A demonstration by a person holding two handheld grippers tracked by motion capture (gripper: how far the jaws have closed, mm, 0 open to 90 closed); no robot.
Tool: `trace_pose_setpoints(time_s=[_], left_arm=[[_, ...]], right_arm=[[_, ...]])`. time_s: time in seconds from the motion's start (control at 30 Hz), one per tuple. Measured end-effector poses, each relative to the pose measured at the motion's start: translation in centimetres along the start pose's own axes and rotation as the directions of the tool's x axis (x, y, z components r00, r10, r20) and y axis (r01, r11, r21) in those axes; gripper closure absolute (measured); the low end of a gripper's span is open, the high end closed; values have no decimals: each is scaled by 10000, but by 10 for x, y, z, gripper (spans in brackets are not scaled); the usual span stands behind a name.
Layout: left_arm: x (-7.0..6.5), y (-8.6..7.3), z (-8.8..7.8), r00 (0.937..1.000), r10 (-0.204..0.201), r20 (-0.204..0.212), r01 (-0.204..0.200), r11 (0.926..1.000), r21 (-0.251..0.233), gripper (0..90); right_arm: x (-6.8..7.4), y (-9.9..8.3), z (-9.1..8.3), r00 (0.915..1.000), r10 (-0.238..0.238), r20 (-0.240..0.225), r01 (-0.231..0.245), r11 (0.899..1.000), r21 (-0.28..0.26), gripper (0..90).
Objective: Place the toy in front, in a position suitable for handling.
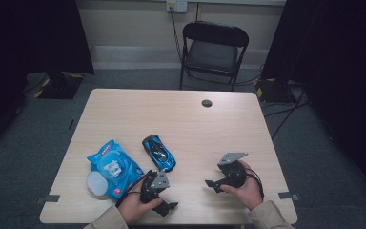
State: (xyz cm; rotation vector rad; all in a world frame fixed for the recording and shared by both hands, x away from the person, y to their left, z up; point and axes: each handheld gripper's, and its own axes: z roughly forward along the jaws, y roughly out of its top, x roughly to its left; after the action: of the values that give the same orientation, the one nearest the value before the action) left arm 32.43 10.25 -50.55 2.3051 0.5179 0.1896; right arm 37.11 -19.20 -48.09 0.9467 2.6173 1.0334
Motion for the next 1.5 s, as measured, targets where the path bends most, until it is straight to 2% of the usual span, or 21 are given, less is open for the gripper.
trace_pose_setpoints(time_s=[0.23, 0.97, 1.1, 1.37, 1.5], left_arm=[[0, 0, 0, 10000, 1, 8, -1, 10000, -13, 0], [0, 0, 0, 10000, 6, 3, -6, 10000, 2, 0], [0, 0, 0, 10000, -32, 9, 32, 10000, -26, 0], [0, 0, 0, 10000, -33, 10, 33, 10000, -25, 0], [0, 0, 0, 10000, -45, 13, 45, 10000, -36, 0]], right_arm=[[5, 22, 7, 9999, -170, 29, 170, 9998, -57, 142], [9, 53, 23, 9991, -326, -257, 320, 9992, -229, 142], [9, 57, 25, 9991, -186, -392, 172, 9992, -354, 142], [13, 69, 32, 9985, -250, -489, 232, 9991, -366, 142], [14, 77, 34, 9984, -111, -551, 79, 9983, -585, 142]])
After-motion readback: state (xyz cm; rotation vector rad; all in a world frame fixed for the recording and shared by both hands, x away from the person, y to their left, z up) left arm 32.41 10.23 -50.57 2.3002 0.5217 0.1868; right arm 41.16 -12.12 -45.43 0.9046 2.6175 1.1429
